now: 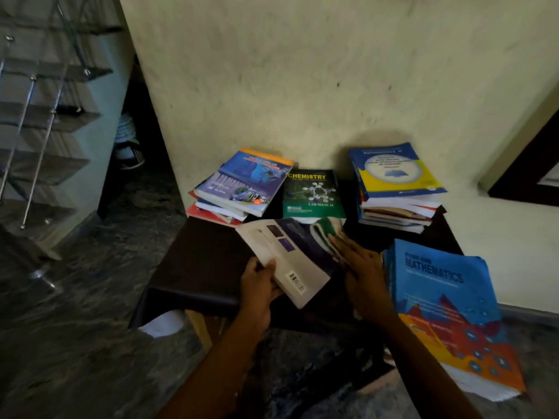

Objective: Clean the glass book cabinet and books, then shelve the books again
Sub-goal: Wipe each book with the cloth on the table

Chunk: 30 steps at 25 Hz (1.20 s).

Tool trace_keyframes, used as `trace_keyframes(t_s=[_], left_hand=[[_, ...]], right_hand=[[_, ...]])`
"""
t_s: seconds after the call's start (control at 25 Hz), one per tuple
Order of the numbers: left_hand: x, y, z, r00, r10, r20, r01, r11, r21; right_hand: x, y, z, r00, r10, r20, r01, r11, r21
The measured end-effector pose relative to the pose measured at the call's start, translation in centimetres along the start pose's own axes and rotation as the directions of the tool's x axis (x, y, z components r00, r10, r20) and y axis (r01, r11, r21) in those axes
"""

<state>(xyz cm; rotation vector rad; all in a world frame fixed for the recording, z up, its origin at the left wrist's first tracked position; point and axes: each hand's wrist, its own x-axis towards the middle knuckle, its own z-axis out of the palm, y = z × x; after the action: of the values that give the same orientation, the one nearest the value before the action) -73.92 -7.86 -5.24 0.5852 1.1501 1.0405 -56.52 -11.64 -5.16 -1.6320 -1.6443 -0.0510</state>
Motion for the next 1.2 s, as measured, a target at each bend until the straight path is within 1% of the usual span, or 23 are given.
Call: trace_keyframes(t_s=[0.08, 0.12, 0.2, 0.24, 0.28, 0.32, 0.36, 0.44, 0.48, 0.52, 0.56, 0.64, 0.68, 0.72, 0.76, 0.8, 0.88, 0.92, 0.96, 1.04, 1.12, 1.16, 1.2], left_hand=[[-1.1, 2.6, 1.4, 0.987, 0.121, 0.107, -0.133, 0.985, 0.110], [-1.5, 3.9, 1.9, 0.969, 0.182, 0.166, -0.212, 0.960, 0.182], [-1.6, 6.8, 2.8, 0.916, 0.308, 0.257, -0.378, 0.878, 0.294], [-1.3, 8.2, 3.1, 0.886, 0.372, 0.277, -0.452, 0.827, 0.334], [-0.5, 9.3, 3.3, 0.843, 0.452, 0.291, -0.536, 0.751, 0.387], [0.6, 10.2, 3.5, 0.780, 0.541, 0.316, -0.624, 0.634, 0.456], [2.0, 11.0, 3.9, 0.694, 0.624, 0.359, -0.702, 0.477, 0.529], [4.5, 12.4, 4.4, 0.494, 0.715, 0.495, -0.785, 0.121, 0.608], [5.8, 13.2, 4.6, 0.411, 0.716, 0.564, -0.800, -0.013, 0.599], [7.0, 14.1, 4.6, 0.330, 0.711, 0.621, -0.813, -0.121, 0.570], [8.5, 15.0, 4.4, 0.231, 0.698, 0.678, -0.816, -0.241, 0.526], [11.1, 17.0, 3.6, 0.041, 0.626, 0.779, -0.767, -0.480, 0.426], [12.6, 17.8, 3.1, -0.035, 0.590, 0.807, -0.725, -0.571, 0.386], [14.1, 18.5, 2.6, -0.082, 0.564, 0.822, -0.687, -0.629, 0.364], [15.4, 19.1, 2.2, -0.104, 0.548, 0.830, -0.659, -0.663, 0.355], [16.9, 19.3, 1.7, -0.104, 0.530, 0.841, -0.654, -0.674, 0.344], [20.5, 18.6, -0.1, -0.073, 0.456, 0.887, -0.680, -0.673, 0.290], [22.1, 17.6, -1.2, -0.043, 0.396, 0.917, -0.690, -0.676, 0.260], [23.5, 16.3, -2.5, 0.002, 0.329, 0.944, -0.702, -0.673, 0.236], [25.4, 13.7, -5.0, 0.109, 0.235, 0.966, -0.720, -0.651, 0.240], [26.0, 12.2, -6.4, 0.217, 0.213, 0.953, -0.740, -0.601, 0.303], [25.7, 11.8, -6.4, 0.251, 0.223, 0.942, -0.761, -0.556, 0.335], [25.0, 11.7, -5.8, 0.247, 0.244, 0.938, -0.780, -0.524, 0.342]], right_hand=[[1.1, 0.1, -1.5, 0.996, 0.085, -0.021, -0.084, 0.996, 0.013], [1.5, 0.3, -2.2, 0.994, 0.107, -0.032, -0.106, 0.994, 0.018], [2.4, 0.3, -3.4, 0.990, 0.122, -0.074, -0.121, 0.992, 0.026], [2.9, 0.2, -3.7, 0.987, 0.130, -0.091, -0.128, 0.991, 0.031], [3.4, 0.1, -3.9, 0.986, 0.136, -0.100, -0.133, 0.990, 0.038], [3.8, 0.1, -3.8, 0.984, 0.141, -0.104, -0.137, 0.989, 0.051], [4.3, 0.1, -3.7, 0.984, 0.138, -0.112, -0.132, 0.989, 0.064], [5.1, -0.1, -3.0, 0.984, 0.121, -0.127, -0.114, 0.991, 0.063], [5.5, -0.2, -2.7, 0.984, 0.109, -0.143, -0.102, 0.993, 0.054], [5.9, -0.4, -2.3, 0.982, 0.103, -0.160, -0.096, 0.994, 0.053], [6.4, -0.6, -1.8, 0.980, 0.101, -0.169, -0.091, 0.994, 0.061], [7.4, -1.0, -0.6, 0.975, 0.107, -0.192, -0.095, 0.993, 0.069], [7.9, -1.0, 0.2, 0.972, 0.117, -0.204, -0.105, 0.992, 0.069], [8.5, -0.8, 0.9, 0.970, 0.138, -0.200, -0.125, 0.989, 0.077], [9.2, -0.7, 1.5, 0.971, 0.164, -0.174, -0.150, 0.984, 0.091], [9.8, -0.6, 2.1, 0.974, 0.179, -0.140, -0.167, 0.981, 0.096], [10.9, -0.4, 3.8, 0.979, 0.163, -0.122, -0.155, 0.985, 0.072], [11.3, -0.4, 4.7, 0.981, 0.147, -0.130, -0.141, 0.989, 0.053], [11.6, -0.3, 5.5, 0.981, 0.145, -0.128, -0.141, 0.989, 0.039], [12.3, -0.3, 7.1, 0.978, 0.184, -0.099, -0.182, 0.983, 0.030], [12.6, 0.0, 8.1, 0.974, 0.208, -0.088, -0.209, 0.978, 0.002], [12.6, 0.2, 8.5, 0.972, 0.218, -0.083, -0.220, 0.975, -0.014], [12.8, 0.4, 8.5, 0.972, 0.224, -0.076, -0.226, 0.974, -0.019]])
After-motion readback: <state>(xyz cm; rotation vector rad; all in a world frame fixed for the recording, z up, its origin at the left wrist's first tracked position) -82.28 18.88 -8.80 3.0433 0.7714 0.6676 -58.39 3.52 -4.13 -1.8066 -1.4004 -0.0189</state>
